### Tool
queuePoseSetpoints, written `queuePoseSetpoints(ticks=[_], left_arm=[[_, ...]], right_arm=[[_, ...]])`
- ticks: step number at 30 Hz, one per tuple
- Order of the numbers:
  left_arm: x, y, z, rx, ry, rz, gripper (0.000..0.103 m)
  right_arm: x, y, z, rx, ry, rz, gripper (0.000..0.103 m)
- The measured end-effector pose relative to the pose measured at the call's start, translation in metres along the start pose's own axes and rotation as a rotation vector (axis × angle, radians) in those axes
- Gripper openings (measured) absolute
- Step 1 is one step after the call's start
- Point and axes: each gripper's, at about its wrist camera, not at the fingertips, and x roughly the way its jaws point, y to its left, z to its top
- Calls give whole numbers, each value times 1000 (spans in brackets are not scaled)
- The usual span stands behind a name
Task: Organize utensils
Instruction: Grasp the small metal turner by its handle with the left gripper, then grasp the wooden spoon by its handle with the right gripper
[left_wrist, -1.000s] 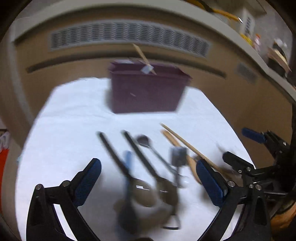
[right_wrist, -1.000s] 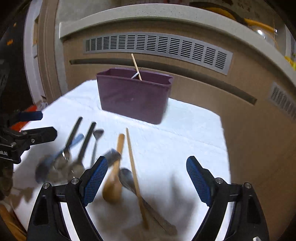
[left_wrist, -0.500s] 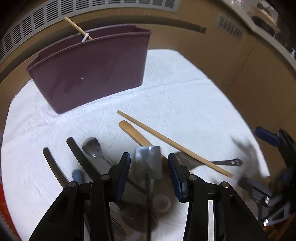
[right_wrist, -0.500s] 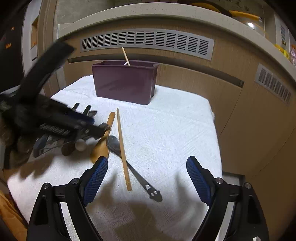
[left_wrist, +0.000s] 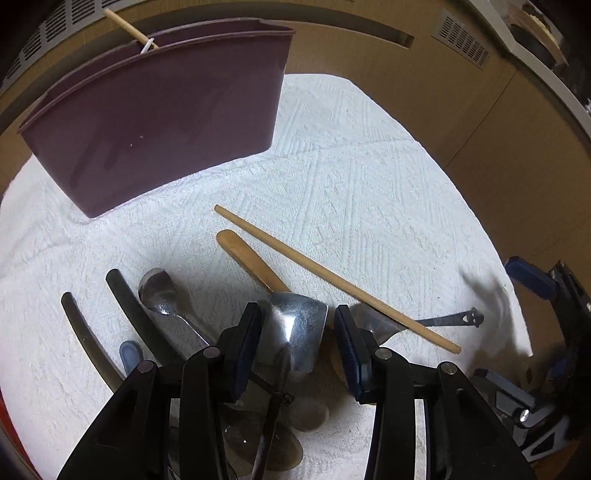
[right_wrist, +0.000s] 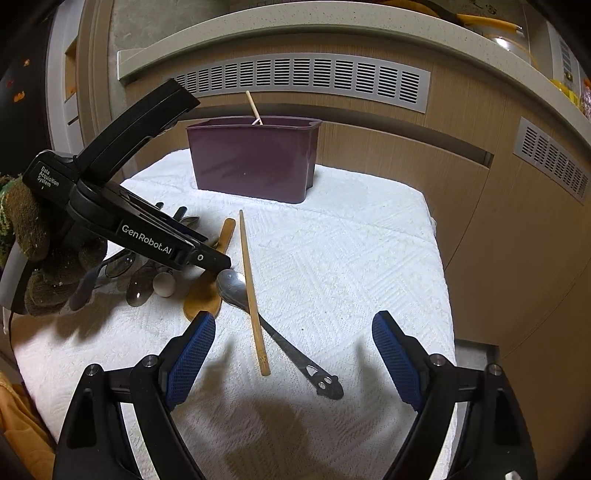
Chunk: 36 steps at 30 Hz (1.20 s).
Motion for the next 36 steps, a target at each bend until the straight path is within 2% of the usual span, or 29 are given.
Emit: queuePoseSetpoints(ticks=[2, 4, 10, 12, 16, 21, 22, 23, 24, 26, 33, 36], left_arm=[[-3, -3, -10, 24, -45, 36, 38], [-7, -3, -19, 20, -75, 39, 36], [-31, 10, -39, -69, -157, 42, 33], [-57, 14, -49, -93, -231, 57, 33], [-113, 22, -63, -136, -425, 159, 32], [-169, 38, -79, -218, -608, 242, 28], [-176, 42, -81, -231, -632, 253, 27], [-185, 47, -86, -254, -665, 261, 26], [-193, 51, -93, -273, -684, 262, 20], [-198, 57, -99, -299, -709, 251, 19], [-210, 82, -121, -345, -745, 246, 16], [-206, 102, -131, -389, -702, 256, 18]], right_arm=[[-2, 1, 0, -5, -4, -2, 84], [-5, 3, 1, -14, -6, -6, 84], [-12, 11, 5, -40, -17, -16, 84], [-15, 15, 7, -57, -22, -17, 84], [-15, 21, 15, -83, -19, -15, 84], [0, 33, 37, -88, -3, 57, 84], [7, 38, 45, -91, 5, 63, 78], [14, 42, 51, -95, 20, 68, 61], [25, 46, 59, -102, 53, 93, 38], [43, 50, 69, -92, 106, 140, 20], [102, 69, 87, -84, 220, 154, 20], [115, 76, 87, -82, 252, 143, 20]])
